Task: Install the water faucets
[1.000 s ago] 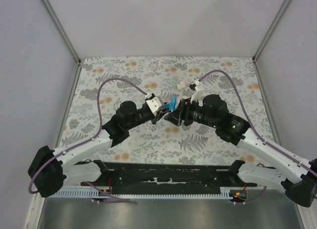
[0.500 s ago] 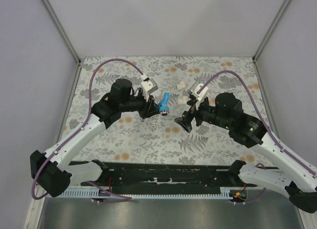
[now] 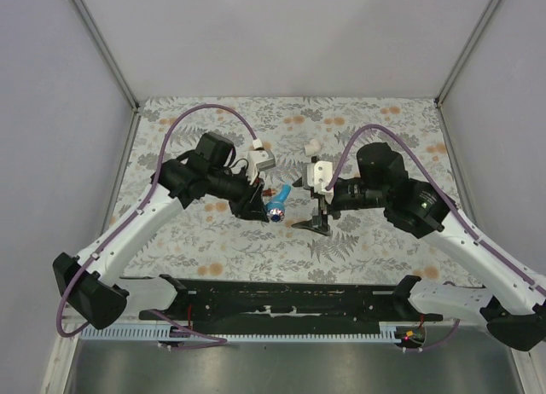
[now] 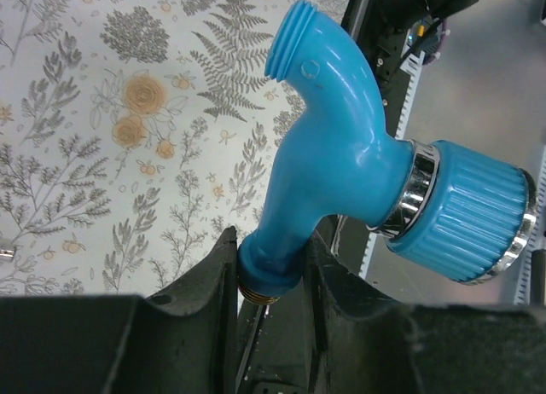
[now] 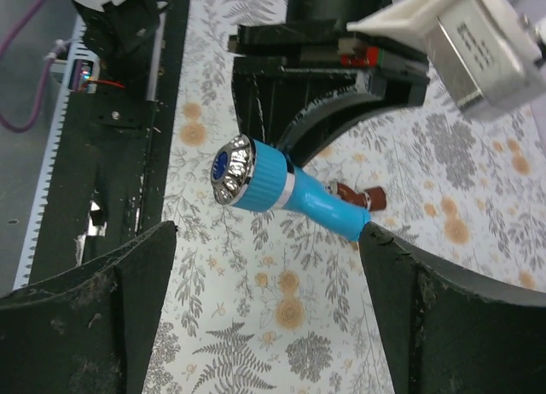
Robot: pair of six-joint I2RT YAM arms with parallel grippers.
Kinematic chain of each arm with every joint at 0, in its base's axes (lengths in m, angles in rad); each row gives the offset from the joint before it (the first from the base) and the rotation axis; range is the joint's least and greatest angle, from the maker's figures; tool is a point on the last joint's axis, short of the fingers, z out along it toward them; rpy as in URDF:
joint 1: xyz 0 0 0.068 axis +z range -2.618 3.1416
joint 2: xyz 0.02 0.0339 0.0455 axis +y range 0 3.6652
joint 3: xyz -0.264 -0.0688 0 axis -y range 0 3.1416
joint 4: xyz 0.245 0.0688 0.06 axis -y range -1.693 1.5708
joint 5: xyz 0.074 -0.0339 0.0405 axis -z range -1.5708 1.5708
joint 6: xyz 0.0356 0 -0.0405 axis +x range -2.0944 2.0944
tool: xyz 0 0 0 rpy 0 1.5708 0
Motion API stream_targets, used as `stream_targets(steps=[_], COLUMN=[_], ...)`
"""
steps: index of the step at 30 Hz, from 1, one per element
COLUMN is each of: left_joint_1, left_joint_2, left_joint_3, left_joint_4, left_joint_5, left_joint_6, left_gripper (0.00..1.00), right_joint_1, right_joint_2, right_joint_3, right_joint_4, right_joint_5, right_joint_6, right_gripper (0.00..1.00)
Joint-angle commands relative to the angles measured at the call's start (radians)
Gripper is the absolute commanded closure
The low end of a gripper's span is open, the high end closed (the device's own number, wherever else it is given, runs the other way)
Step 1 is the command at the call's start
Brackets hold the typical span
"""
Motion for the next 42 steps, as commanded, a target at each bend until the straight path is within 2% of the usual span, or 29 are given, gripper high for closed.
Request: stream_targets(steps=[1,5,10,14,19,22,26,28,31,33,35,37,40,42], left_joint_1=[0.005,0.003,0.002,0.002,0.002,0.002,0.002,0.002,0.002,0.003,0.002,0.002,0.000,0.002], left_joint_2=[-0.004,0.006,0.015,0.023,0.027,0.009,-0.043,-0.094,-0.216,-0.304,-0.387,-0.460,-0.537,-0.548], left_joint_3=[0.059,0.093,0.115,0.119,0.113,0.104,0.066,0.017,-0.121,-0.235,-0.354,-0.469,-0.592,-0.614], left_joint_4=[-0.061,-0.081,-0.096,-0.098,-0.084,-0.049,0.034,0.132,0.337,0.501,0.676,0.888,1.059,1.088], left_joint_5=[0.074,0.095,0.144,0.167,0.163,0.143,0.050,-0.009,-0.118,-0.190,-0.233,-0.213,-0.175,-0.161], left_joint_6=[0.039,0.029,0.018,0.004,-0.007,-0.020,-0.046,-0.069,-0.089,-0.106,-0.123,-0.120,-0.080,-0.047], left_gripper=[0.98,0.98,0.98,0.98,0.98,0.98,0.98,0.86,0.51,0.35,0.29,0.27,0.23,0.22], right_joint_1=[0.002,0.011,0.032,0.040,0.040,0.040,0.039,0.034,0.031,0.029,0.029,0.031,0.031,0.029], right_joint_2=[0.050,0.107,0.161,0.193,0.206,0.199,0.170,0.157,0.138,0.120,0.100,0.081,0.060,0.049], right_joint_3=[0.086,0.117,0.137,0.144,0.118,0.089,0.049,0.034,0.019,0.002,-0.023,-0.037,-0.046,-0.055], right_joint_4=[0.004,-0.004,-0.004,0.004,0.076,0.127,0.196,0.219,0.252,0.282,0.312,0.326,0.331,0.343], right_joint_5=[-0.210,-0.285,-0.303,-0.302,-0.258,-0.228,-0.149,-0.118,-0.060,-0.003,0.054,0.092,0.132,0.167], right_joint_6=[-0.062,-0.076,-0.087,-0.085,-0.022,0.024,0.108,0.154,0.246,0.328,0.399,0.461,0.540,0.609], right_gripper=[0.07,0.07,0.07,0.11,0.21,0.36,0.78,0.98,1.00,1.00,1.00,1.00,1.00,1.00])
